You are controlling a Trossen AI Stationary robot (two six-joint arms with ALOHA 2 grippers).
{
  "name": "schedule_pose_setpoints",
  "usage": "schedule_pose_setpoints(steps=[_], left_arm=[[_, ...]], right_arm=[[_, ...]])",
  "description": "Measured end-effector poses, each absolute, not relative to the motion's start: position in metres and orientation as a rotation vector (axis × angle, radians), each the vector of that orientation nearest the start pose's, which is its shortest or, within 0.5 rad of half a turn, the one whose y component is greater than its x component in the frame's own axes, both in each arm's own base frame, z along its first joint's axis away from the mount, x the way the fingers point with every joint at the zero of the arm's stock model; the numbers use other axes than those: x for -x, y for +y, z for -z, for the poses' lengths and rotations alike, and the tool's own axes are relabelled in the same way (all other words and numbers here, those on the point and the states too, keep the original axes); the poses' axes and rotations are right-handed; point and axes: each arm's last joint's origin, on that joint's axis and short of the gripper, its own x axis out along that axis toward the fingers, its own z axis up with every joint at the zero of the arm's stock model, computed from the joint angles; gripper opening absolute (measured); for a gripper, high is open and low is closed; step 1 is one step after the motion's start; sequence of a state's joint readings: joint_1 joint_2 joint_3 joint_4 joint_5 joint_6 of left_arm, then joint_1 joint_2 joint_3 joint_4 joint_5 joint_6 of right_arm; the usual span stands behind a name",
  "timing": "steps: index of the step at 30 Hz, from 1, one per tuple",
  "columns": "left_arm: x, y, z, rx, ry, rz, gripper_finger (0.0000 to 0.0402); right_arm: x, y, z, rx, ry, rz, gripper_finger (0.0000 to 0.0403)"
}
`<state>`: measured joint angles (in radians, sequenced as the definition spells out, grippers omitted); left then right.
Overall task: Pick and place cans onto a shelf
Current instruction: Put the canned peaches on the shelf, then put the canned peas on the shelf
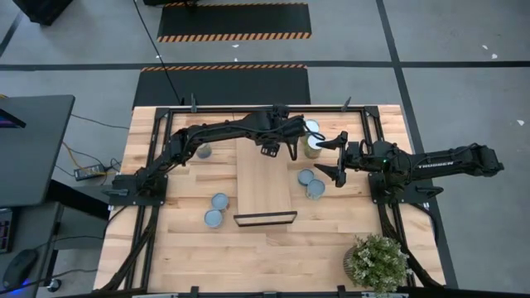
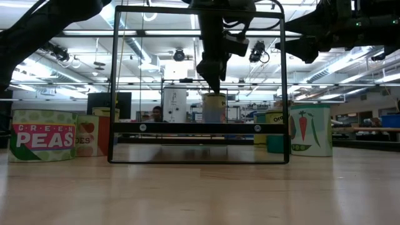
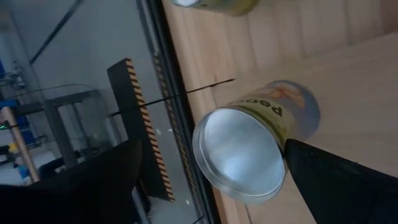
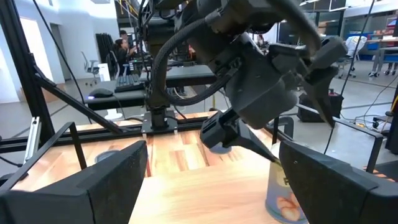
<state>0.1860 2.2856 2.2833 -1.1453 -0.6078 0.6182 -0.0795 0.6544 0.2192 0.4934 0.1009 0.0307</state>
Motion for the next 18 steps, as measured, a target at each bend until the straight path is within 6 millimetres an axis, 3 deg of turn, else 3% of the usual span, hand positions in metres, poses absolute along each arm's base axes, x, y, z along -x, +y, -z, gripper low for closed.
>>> schedule_pose_setpoints(steps=[8,18], left_arm=[[-0.459,0.08,-0.297,-0.664,1.318,-0.279,0.04],[-0.426,0.069,-0.304,-0.425,1.492,-0.495,0.04]], right_arm=[[-0.154,-0.015,-0.22,-0.034,-0.054,0.18,0.0372],[-0.154,-0.015,-0.221,-0.031,-0.065,0.182,0.0372]])
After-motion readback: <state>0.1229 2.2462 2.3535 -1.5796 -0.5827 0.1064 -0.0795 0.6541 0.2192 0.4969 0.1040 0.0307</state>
